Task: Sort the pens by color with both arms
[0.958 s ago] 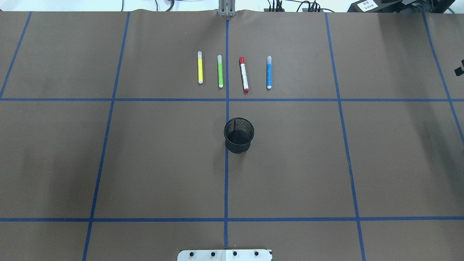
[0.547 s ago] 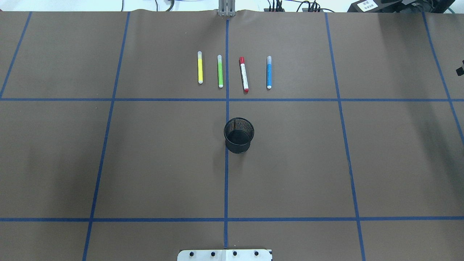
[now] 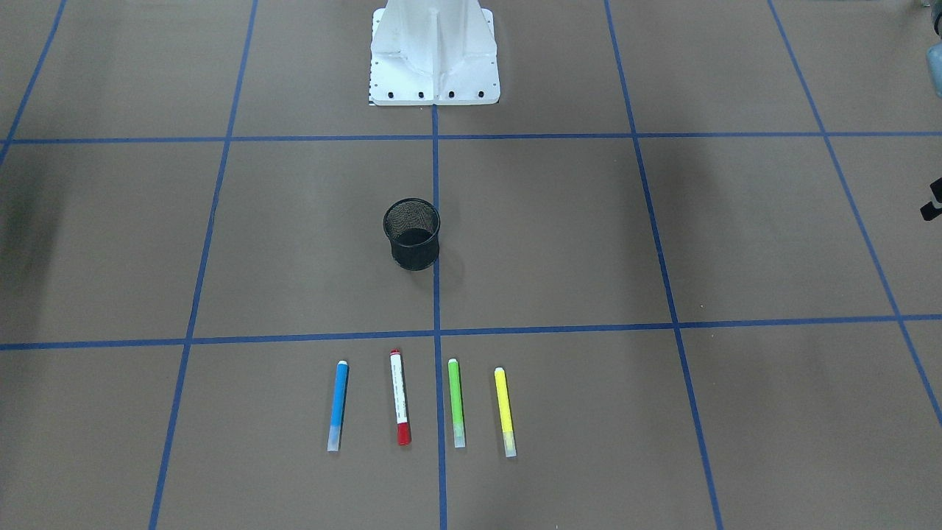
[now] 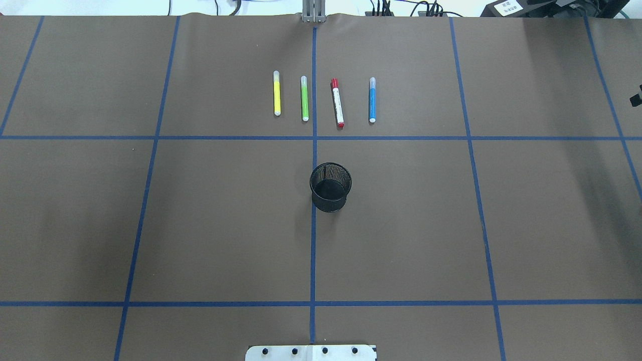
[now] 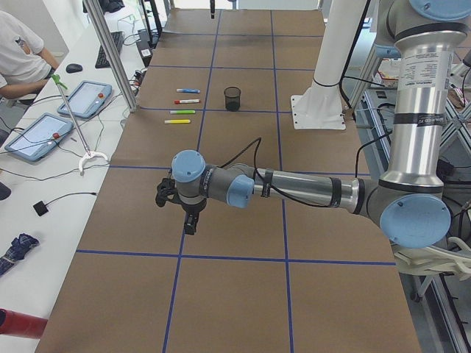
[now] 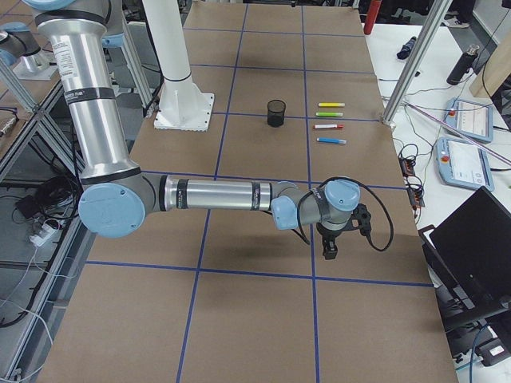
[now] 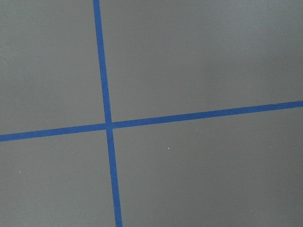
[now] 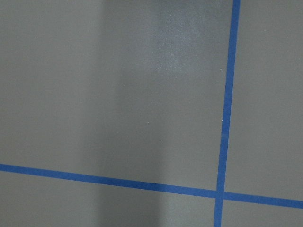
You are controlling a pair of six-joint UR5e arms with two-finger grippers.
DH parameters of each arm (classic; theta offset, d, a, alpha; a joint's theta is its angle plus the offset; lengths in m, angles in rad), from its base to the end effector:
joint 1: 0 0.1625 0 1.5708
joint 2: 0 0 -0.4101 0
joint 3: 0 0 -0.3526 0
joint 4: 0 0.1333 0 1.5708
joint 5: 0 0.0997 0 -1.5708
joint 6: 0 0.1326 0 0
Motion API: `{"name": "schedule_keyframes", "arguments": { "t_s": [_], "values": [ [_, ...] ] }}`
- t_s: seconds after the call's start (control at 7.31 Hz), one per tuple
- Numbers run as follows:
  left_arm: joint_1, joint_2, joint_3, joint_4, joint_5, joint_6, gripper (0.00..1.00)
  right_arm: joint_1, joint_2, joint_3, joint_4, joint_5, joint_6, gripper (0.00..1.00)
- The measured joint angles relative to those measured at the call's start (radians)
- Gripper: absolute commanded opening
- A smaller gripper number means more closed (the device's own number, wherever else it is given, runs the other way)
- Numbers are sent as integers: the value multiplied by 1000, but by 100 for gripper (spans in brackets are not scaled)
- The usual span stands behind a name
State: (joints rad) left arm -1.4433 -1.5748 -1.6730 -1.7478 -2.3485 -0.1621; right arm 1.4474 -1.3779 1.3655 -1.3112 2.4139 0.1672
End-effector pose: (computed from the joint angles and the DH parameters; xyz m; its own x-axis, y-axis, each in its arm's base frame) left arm 0.0204 -0.4757 0.5981 0.6926 0.1276 -0.7100 -0.0105 0.9859 0.1670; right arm -0.0336 -0.5495 0.6305 0.6486 -0.0994 0.7546 0.0116 0.9926 0.1208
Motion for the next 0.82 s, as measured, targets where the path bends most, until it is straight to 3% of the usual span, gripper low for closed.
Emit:
{"name": "schedule_keyframes", "arguments": {
  "t_s": [0.27, 0.82],
  "values": [
    [4, 25, -12, -4, 45, -1, 99, 2, -24, 24, 3, -4, -1, 100],
    [2, 32, -17, -6, 48, -1, 99, 13, -34, 49, -5, -10, 2, 100]
  ]
}}
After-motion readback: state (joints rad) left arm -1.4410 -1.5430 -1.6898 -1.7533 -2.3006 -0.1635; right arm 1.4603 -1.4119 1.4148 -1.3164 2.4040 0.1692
